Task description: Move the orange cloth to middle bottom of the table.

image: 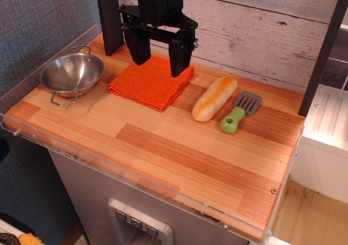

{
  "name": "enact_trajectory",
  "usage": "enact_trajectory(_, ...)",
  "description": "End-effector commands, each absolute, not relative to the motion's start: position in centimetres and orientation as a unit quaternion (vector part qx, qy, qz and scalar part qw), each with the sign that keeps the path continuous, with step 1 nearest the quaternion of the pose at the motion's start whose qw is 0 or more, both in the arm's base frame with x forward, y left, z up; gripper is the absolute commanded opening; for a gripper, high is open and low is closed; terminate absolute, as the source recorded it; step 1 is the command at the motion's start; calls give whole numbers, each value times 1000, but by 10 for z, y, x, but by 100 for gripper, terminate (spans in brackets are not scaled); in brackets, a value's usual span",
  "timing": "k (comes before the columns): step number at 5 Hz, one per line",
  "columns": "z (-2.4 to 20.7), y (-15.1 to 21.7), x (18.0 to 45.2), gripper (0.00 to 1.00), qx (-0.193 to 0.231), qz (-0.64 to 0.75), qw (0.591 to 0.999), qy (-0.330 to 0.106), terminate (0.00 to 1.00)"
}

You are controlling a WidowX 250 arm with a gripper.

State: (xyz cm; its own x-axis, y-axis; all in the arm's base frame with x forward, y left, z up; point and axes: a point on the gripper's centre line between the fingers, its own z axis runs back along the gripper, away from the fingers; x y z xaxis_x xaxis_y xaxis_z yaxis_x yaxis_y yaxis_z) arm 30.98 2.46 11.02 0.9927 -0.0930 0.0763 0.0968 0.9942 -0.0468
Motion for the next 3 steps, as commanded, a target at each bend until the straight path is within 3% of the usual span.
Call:
enact_trajectory(1, 110, 25, 310, 100, -25, -48, 998, -37, 0)
enact_trajectory(3, 92, 67, 356, 100, -19, -21, 999, -34, 0)
